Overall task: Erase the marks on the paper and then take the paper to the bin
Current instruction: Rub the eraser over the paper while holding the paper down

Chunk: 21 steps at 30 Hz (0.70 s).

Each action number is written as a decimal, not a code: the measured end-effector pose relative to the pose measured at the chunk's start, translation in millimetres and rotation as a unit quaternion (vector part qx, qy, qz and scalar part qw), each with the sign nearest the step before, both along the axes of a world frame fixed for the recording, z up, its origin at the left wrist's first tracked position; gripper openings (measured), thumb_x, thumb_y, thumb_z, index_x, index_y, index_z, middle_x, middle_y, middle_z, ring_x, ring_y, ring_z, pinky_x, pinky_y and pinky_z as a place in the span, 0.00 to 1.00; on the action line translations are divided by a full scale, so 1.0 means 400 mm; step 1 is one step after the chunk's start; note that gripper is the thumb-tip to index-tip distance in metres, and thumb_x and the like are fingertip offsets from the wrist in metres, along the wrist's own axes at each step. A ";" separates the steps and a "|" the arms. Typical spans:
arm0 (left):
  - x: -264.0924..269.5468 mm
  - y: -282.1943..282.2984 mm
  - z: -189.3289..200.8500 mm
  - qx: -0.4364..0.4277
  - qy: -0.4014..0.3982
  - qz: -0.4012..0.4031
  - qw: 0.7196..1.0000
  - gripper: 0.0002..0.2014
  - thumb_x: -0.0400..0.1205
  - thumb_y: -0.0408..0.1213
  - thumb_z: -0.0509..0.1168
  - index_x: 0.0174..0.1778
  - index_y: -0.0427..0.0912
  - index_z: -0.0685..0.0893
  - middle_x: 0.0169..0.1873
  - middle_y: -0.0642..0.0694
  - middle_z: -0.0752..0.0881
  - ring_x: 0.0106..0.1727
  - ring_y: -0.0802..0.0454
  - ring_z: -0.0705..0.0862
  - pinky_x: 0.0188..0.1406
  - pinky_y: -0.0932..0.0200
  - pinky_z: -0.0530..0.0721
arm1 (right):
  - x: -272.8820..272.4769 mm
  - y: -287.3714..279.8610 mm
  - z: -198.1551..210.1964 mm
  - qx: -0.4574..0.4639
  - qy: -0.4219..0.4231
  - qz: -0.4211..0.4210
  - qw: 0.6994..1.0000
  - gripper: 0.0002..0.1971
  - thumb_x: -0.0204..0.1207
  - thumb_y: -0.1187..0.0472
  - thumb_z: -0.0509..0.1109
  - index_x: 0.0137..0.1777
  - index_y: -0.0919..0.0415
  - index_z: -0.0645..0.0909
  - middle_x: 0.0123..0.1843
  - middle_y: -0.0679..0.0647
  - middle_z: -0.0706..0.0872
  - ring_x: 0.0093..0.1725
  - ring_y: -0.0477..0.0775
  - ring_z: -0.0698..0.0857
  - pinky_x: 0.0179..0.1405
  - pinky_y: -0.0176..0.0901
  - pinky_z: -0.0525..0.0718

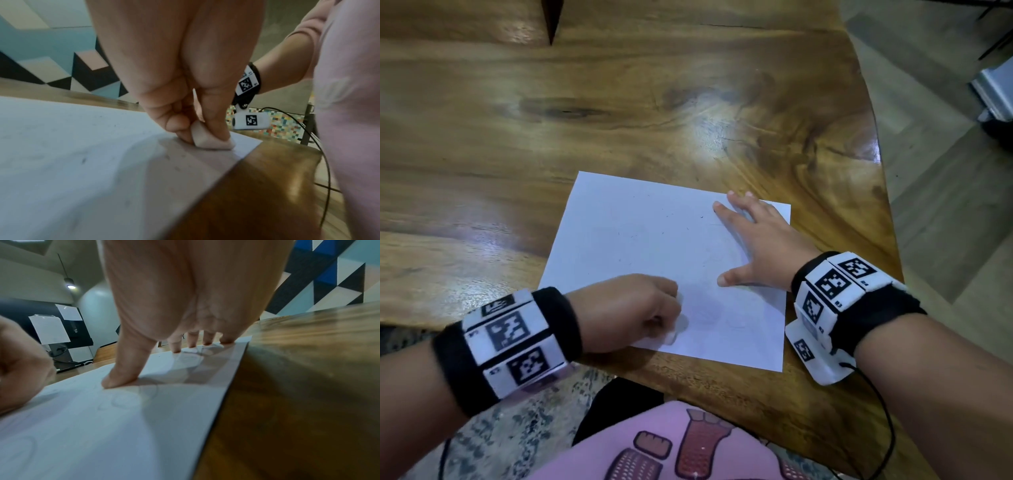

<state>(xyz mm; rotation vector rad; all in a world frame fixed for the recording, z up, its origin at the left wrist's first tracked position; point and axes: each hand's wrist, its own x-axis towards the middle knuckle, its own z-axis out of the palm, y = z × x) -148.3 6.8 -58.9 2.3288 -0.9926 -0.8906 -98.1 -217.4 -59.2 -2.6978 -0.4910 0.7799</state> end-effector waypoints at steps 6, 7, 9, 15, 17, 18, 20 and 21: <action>0.063 -0.052 -0.008 -0.033 -0.100 0.092 0.990 0.04 0.72 0.31 0.66 0.31 0.39 0.82 0.35 0.47 0.77 0.36 0.48 0.78 0.36 0.57 0.73 | 0.002 -0.001 -0.003 -0.002 -0.004 0.004 1.000 0.55 0.65 0.39 0.76 0.83 0.43 0.41 0.84 0.42 0.37 0.83 0.47 0.35 0.79 0.42 0.43; 0.046 -0.034 -0.009 -0.039 -0.087 0.071 0.993 0.05 0.73 0.33 0.66 0.30 0.41 0.82 0.34 0.48 0.78 0.36 0.50 0.78 0.36 0.58 0.74 | 0.002 -0.001 -0.004 -0.001 -0.003 0.003 1.000 0.55 0.65 0.39 0.76 0.83 0.43 0.41 0.84 0.42 0.37 0.83 0.47 0.35 0.79 0.43 0.43; -0.001 0.007 -0.001 -0.035 -0.034 0.036 0.998 0.08 0.74 0.37 0.66 0.29 0.42 0.81 0.34 0.52 0.77 0.35 0.56 0.78 0.36 0.65 0.74 | 0.003 -0.002 -0.006 0.006 -0.001 0.001 1.000 0.55 0.65 0.40 0.76 0.83 0.43 0.41 0.84 0.42 0.37 0.83 0.46 0.35 0.80 0.43 0.44; 0.028 -0.011 -0.005 -0.037 -0.055 0.084 0.994 0.04 0.72 0.32 0.66 0.33 0.43 0.84 0.37 0.50 0.80 0.37 0.53 0.81 0.40 0.57 0.79 | 0.001 -0.001 -0.005 0.004 -0.004 0.003 1.000 0.55 0.65 0.40 0.76 0.83 0.44 0.42 0.84 0.43 0.38 0.83 0.47 0.36 0.80 0.44 0.44; 0.035 -0.018 -0.004 -0.040 -0.056 0.100 0.993 0.04 0.71 0.34 0.64 0.34 0.43 0.84 0.37 0.49 0.80 0.37 0.52 0.81 0.40 0.56 0.79 | 0.001 -0.002 -0.004 0.006 -0.005 0.003 1.000 0.55 0.65 0.40 0.76 0.83 0.44 0.42 0.84 0.43 0.38 0.83 0.48 0.36 0.80 0.44 0.44; 0.026 -0.015 -0.001 -0.034 -0.043 0.088 0.995 0.04 0.71 0.36 0.64 0.33 0.43 0.84 0.37 0.50 0.80 0.38 0.52 0.81 0.39 0.59 0.79 | 0.001 -0.002 -0.004 0.006 -0.005 0.003 1.000 0.55 0.65 0.40 0.76 0.83 0.44 0.42 0.84 0.43 0.38 0.83 0.48 0.36 0.80 0.44 0.44; 0.003 -0.006 0.008 0.003 0.017 0.048 0.999 0.02 0.73 0.35 0.67 0.34 0.42 0.84 0.37 0.52 0.79 0.39 0.54 0.80 0.38 0.66 0.75 | 0.000 -0.002 -0.004 0.005 -0.005 0.001 1.000 0.55 0.65 0.40 0.76 0.83 0.44 0.42 0.84 0.42 0.38 0.83 0.48 0.36 0.80 0.45 0.45; 0.003 -0.010 0.010 0.020 0.029 0.034 0.999 0.02 0.73 0.33 0.68 0.35 0.42 0.85 0.38 0.53 0.78 0.40 0.55 0.79 0.38 0.66 0.73 | 0.000 -0.002 -0.005 0.004 -0.006 0.000 1.000 0.55 0.65 0.40 0.76 0.83 0.44 0.42 0.84 0.42 0.38 0.83 0.47 0.36 0.80 0.45 0.45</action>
